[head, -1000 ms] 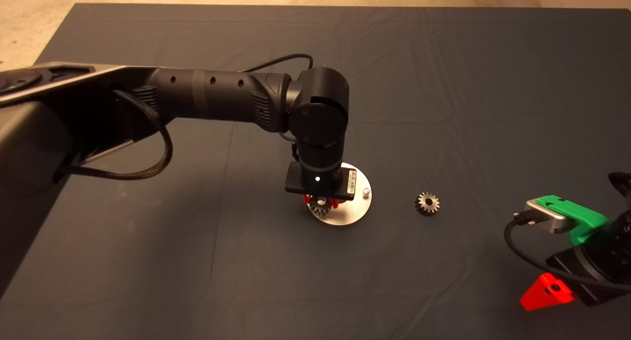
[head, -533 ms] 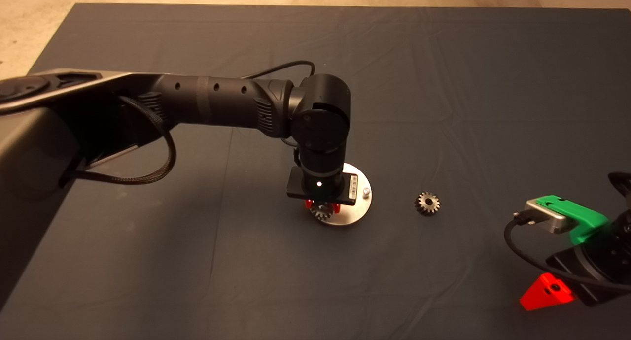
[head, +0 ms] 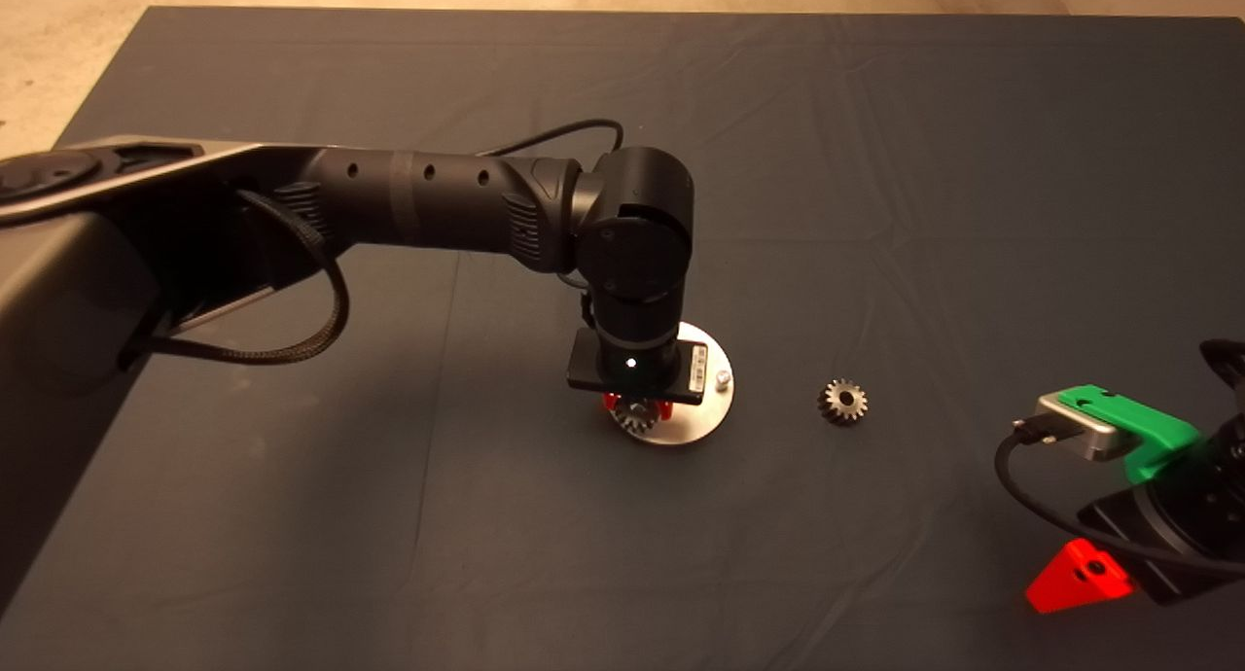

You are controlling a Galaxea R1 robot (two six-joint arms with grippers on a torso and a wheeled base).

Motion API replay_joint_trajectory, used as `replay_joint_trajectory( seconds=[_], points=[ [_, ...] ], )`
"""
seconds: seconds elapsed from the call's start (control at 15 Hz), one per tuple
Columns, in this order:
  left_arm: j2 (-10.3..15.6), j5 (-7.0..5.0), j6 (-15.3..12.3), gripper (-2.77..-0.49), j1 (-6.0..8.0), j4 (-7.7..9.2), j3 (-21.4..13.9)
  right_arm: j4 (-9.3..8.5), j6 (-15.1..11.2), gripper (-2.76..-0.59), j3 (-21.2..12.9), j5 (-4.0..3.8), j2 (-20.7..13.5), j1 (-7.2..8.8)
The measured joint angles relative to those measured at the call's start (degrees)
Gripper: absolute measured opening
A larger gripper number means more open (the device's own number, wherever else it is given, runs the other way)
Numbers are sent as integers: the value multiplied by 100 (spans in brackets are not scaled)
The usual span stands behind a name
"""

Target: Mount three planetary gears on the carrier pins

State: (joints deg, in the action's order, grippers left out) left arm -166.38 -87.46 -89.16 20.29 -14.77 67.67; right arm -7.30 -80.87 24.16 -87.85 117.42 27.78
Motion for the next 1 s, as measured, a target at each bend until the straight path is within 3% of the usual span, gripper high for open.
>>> replay_joint_trajectory(
  seconds=[0.27, 1.0],
  points=[
    [-31, -2, 0, -244, -85, -29, 24, 0, 0, -71, 0, -2, 0, 0],
    [-50, -2, 96, -245, -103, -46, 112, 0, 0, -71, 0, -2, 0, 0]
  ],
)
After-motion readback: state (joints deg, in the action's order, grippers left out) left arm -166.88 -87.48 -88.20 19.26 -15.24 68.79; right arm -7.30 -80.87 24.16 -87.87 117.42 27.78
